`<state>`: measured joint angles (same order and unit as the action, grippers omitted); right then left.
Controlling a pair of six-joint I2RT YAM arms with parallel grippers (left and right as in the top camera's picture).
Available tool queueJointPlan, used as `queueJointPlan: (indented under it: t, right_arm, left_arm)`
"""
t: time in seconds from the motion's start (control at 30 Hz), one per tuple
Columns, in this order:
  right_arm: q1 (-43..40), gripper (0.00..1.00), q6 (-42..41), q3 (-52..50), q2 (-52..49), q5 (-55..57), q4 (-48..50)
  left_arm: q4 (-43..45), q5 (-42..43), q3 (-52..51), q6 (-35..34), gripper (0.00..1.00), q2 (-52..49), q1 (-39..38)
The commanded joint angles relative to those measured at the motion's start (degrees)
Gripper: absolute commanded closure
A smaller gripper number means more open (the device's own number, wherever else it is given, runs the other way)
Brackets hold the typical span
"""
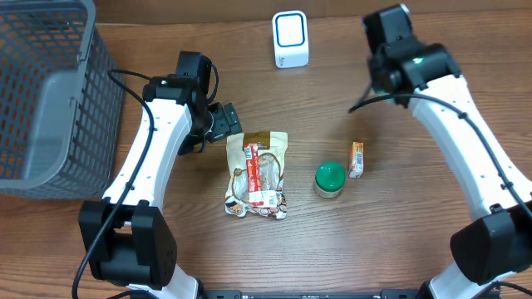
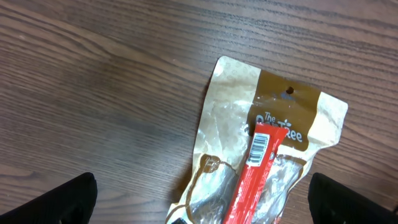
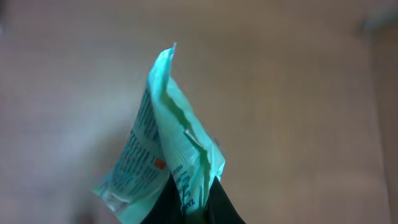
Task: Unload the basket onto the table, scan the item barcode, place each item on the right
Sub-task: 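Carry the wipes pack right and lower it onto the table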
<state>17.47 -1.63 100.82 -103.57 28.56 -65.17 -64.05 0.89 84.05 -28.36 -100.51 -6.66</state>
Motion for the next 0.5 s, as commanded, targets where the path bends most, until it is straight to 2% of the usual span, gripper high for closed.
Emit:
queueJointPlan:
  t: [0.0,0.1,0.17,0.47]
  right_arm:
    - [-3.1,0.96,-3.5,-0.3,0.7,-5.9,-6.9]
    - [-6.5,0.96,-3.5,-3.3,0.7,-5.8,-13.2]
    - [-8.2,0.96,-3.5,-5.6,0.7,-6.0,-13.6]
    - [-11.2,0.96,-2.9,-17.7,0.7,-6.7,-6.4]
  left_arm:
    - [0.0,0.2,1.2,-0.3,0.0,1.3,-0.1]
    - [0.0,0.2,1.2,-0.4,0.0,1.3,-0.1]
    - [0.0,0.2,1.2,-0.3,0.0,1.3,-0.1]
    - [0.0,0.2,1.2,-0.3,0.0,1.3,-0.1]
